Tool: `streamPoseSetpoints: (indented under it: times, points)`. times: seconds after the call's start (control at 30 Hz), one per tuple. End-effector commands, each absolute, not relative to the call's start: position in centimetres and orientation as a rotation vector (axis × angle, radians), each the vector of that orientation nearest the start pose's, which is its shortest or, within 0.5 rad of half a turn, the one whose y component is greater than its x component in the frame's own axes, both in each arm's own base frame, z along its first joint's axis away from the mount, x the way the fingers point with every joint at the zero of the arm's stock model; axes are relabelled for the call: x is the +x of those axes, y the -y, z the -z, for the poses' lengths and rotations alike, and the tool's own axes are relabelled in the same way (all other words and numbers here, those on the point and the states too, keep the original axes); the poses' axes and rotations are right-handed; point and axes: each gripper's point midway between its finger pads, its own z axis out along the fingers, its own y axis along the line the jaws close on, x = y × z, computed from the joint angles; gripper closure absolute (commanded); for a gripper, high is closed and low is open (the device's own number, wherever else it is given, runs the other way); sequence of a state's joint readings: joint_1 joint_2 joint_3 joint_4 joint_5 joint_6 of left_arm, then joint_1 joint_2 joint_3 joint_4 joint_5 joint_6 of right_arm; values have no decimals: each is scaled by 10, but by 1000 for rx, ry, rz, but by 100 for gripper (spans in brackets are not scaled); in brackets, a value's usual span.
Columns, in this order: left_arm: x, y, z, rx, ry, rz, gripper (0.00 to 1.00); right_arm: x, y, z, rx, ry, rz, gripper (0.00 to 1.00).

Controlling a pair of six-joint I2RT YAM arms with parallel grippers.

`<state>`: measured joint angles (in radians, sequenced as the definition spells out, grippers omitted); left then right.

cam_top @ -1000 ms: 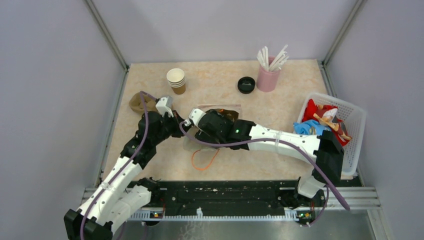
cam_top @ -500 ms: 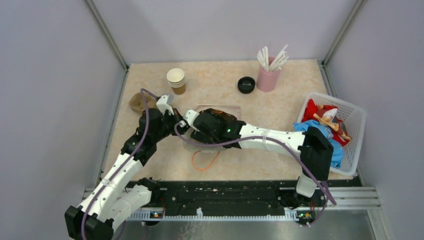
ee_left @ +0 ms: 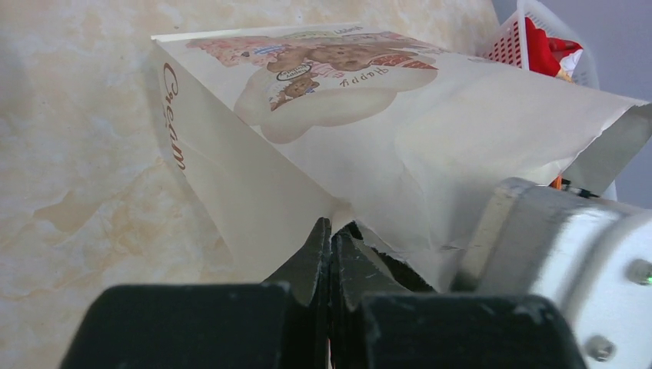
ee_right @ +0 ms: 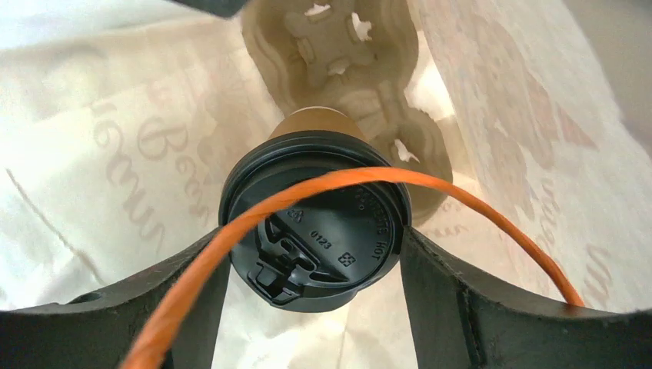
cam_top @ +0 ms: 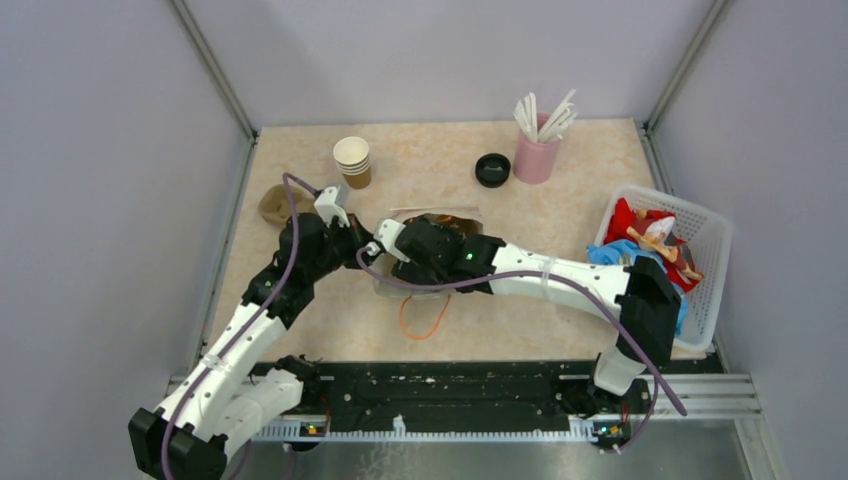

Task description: Pack the takeout coffee

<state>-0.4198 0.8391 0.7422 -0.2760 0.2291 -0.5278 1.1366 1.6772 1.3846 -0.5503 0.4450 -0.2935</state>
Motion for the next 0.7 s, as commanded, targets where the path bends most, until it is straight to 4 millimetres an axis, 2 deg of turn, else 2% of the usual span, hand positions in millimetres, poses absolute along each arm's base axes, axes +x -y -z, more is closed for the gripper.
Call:
streamPoseSetpoints:
  times: [0.0, 0.13, 0.43, 0.67]
  points:
    - [254, 184, -239, 77, -1998, 863, 100, 259, -333, -212, -1319, -1812, 119, 29]
    - [255, 184, -240, 79, -1988, 857, 100, 265, -323, -206, -1342, -1807, 173, 29]
    - [255, 181, -236, 100, -2007, 822, 100, 291, -309, -204, -1365, -1769, 213, 29]
    - [255, 178, -236, 106, -2013, 801, 100, 292, -309, -207, -1473, -1641, 223, 29]
